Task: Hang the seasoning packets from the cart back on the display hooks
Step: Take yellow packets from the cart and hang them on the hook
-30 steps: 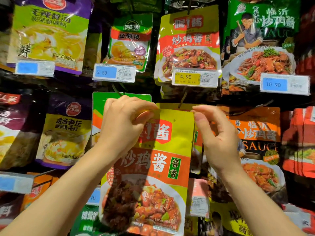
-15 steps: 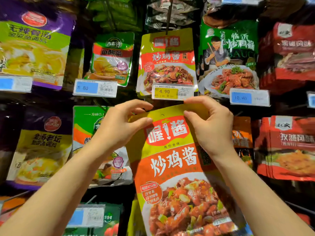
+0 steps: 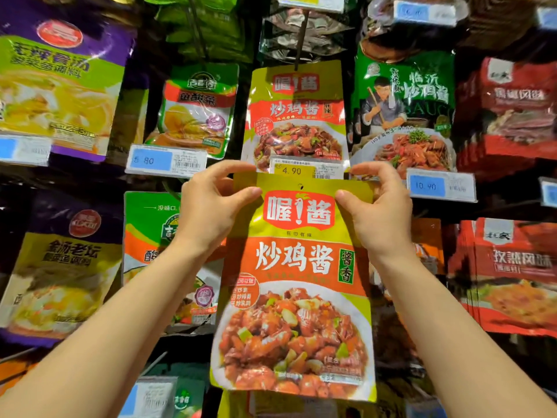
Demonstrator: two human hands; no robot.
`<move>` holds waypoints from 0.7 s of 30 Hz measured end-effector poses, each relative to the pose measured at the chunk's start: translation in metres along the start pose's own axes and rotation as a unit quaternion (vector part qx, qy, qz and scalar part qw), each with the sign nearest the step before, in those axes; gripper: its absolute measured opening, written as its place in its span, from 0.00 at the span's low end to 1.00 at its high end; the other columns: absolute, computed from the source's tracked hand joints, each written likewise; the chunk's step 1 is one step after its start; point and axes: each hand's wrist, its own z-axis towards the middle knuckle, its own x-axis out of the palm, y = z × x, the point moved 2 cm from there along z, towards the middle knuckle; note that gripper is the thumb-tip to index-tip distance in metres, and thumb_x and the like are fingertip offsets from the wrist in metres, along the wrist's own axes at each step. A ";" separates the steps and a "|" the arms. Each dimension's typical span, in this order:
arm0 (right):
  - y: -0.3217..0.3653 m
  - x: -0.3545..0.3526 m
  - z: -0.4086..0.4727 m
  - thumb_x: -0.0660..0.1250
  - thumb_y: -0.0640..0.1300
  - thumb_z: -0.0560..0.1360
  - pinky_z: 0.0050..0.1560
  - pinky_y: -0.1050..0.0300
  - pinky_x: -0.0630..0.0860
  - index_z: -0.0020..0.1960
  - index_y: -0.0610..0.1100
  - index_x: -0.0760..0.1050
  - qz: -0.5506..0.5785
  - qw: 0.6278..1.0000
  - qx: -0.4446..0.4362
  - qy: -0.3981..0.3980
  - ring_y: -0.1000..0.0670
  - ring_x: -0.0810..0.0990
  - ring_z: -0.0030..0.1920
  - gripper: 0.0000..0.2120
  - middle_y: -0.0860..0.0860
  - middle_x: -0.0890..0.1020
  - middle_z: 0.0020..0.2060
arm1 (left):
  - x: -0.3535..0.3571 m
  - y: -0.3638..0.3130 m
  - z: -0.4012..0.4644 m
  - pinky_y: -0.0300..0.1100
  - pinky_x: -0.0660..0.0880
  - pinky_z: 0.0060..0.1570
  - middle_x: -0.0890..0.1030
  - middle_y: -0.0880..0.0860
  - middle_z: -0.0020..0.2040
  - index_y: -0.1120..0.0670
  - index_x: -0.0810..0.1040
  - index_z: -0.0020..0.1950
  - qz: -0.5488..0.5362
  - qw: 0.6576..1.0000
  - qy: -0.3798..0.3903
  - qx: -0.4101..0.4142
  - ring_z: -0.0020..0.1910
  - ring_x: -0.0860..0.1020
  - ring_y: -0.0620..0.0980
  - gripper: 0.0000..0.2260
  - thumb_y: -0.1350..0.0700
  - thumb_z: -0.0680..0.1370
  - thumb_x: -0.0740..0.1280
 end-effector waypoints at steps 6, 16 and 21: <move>-0.015 0.005 -0.013 0.71 0.38 0.70 0.51 0.44 0.76 0.51 0.51 0.70 -0.037 0.999 -0.001 -0.007 0.53 0.78 0.50 0.15 0.61 0.76 0.46 | 0.008 0.018 -0.007 0.46 0.78 0.34 0.81 0.51 0.36 0.40 0.80 0.47 0.050 0.999 -0.002 0.010 0.36 0.80 0.50 0.10 0.50 0.68 0.75; -0.022 0.020 -0.009 0.68 0.33 0.70 0.35 0.67 0.73 0.54 0.55 0.63 -0.003 0.999 0.030 -0.025 0.62 0.78 0.33 0.24 0.47 0.82 0.40 | 0.015 0.024 -0.002 0.46 0.75 0.38 0.77 0.50 0.34 0.46 0.82 0.51 0.092 0.993 -0.066 0.020 0.36 0.75 0.49 0.12 0.52 0.69 0.75; -0.022 0.021 -0.006 0.68 0.33 0.70 0.32 0.67 0.71 0.56 0.58 0.61 0.021 0.999 0.043 -0.017 0.59 0.77 0.32 0.27 0.48 0.80 0.39 | 0.013 0.029 -0.002 0.47 0.77 0.40 0.78 0.47 0.35 0.46 0.81 0.53 0.077 0.994 -0.072 0.017 0.38 0.77 0.49 0.13 0.52 0.70 0.74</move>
